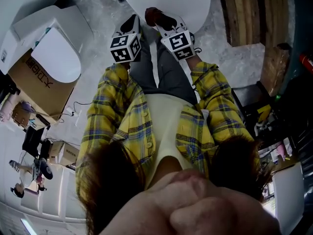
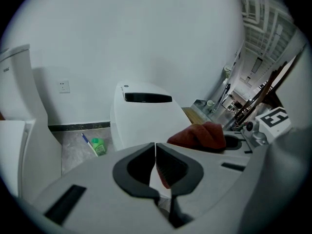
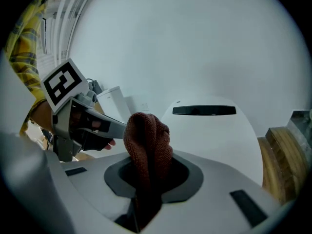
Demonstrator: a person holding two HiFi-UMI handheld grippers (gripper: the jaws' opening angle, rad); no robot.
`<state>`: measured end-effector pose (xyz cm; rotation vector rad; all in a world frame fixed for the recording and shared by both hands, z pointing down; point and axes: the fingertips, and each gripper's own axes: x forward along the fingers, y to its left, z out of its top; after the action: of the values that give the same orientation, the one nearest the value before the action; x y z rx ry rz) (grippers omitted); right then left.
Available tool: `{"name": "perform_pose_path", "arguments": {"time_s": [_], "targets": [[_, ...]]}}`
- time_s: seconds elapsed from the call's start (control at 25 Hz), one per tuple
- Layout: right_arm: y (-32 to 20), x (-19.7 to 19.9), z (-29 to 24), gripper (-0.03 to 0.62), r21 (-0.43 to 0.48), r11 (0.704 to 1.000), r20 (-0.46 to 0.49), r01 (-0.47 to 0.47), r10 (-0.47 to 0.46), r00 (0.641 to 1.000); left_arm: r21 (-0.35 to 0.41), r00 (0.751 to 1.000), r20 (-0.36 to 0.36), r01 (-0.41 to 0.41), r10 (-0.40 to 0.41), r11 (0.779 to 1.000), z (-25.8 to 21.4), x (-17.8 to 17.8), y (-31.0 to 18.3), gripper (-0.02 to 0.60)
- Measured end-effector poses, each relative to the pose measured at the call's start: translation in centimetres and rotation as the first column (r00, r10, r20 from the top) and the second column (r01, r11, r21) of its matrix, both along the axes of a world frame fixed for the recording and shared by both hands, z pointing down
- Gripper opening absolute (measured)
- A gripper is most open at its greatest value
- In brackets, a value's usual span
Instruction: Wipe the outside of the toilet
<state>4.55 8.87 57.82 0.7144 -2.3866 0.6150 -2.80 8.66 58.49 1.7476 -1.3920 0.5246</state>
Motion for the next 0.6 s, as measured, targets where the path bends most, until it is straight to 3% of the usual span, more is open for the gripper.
{"name": "perform_pose_path", "arguments": {"time_s": [0.24,0.6], "targets": [[0.2,0.3,3.1,0.086,-0.017,1.000,-0.051,-0.016,0.015,0.999,-0.017,1.000,-0.002,-0.017,0.017,1.000,0.7,0.7,0.3,0.012],[0.8,4.6,7.1,0.086,-0.065,0.996,-0.150,-0.057,0.047,0.988,-0.032,0.998,-0.003,-0.058,0.058,0.998,1.3,2.3,0.0,0.014]]}}
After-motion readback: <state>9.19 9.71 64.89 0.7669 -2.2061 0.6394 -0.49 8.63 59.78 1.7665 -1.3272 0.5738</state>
